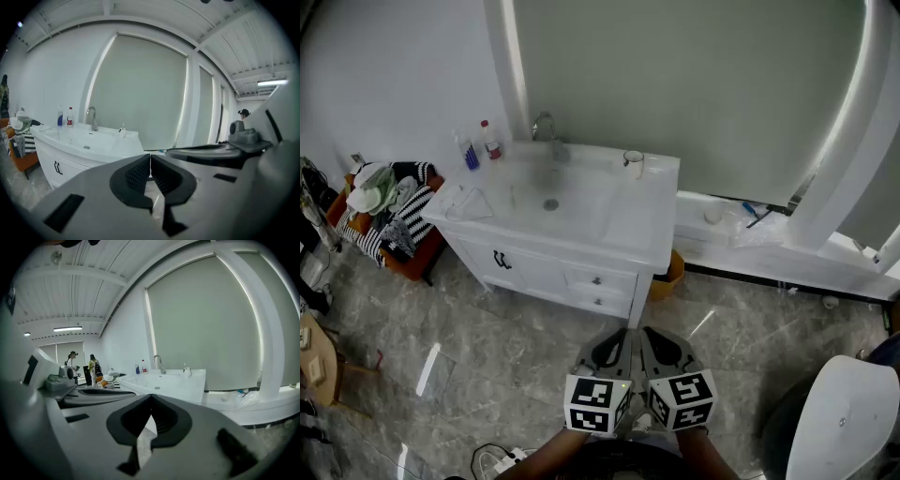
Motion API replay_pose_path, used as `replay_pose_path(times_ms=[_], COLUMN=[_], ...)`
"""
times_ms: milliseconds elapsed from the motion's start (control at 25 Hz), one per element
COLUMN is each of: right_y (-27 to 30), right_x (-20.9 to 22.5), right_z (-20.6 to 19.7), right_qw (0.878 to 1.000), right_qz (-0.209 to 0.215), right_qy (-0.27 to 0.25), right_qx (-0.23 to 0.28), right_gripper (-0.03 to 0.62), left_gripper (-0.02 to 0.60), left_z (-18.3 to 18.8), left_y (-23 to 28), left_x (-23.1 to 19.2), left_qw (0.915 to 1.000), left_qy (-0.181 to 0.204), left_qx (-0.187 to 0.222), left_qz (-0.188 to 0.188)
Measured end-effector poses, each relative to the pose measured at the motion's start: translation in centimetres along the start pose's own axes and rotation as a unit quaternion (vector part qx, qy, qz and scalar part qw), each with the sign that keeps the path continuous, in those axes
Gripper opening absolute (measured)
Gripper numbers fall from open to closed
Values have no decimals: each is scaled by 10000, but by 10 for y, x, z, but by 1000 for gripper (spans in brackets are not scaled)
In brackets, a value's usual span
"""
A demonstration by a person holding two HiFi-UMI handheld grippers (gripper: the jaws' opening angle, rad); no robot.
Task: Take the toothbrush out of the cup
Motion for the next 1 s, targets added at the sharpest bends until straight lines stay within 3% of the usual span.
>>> replay_pose_path(times_ms=[360, 1000], right_y=[8, 32], right_x=[-20, -32], right_z=[1, 7], right_qw=[9999, 9999], right_qz=[-152, -154], right_qy=[23, -50], right_qx=[13, 35], right_gripper=[11, 11], left_gripper=[11, 11], left_z=[0, 3], left_y=[-9, -8], left_x=[-19, -48], left_qw=[9999, 9999], left_qy=[-12, -50], left_qx=[26, 83], left_qz=[-169, -131])
Point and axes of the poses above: the fingertips, and each gripper's own axes: y forward along the fingers, x to its right, z out of its top, the point moved 7 cm from there along -y, backward along the fingers, and after that the axes turned 2 degrees about -x, right-handed, at the moved point
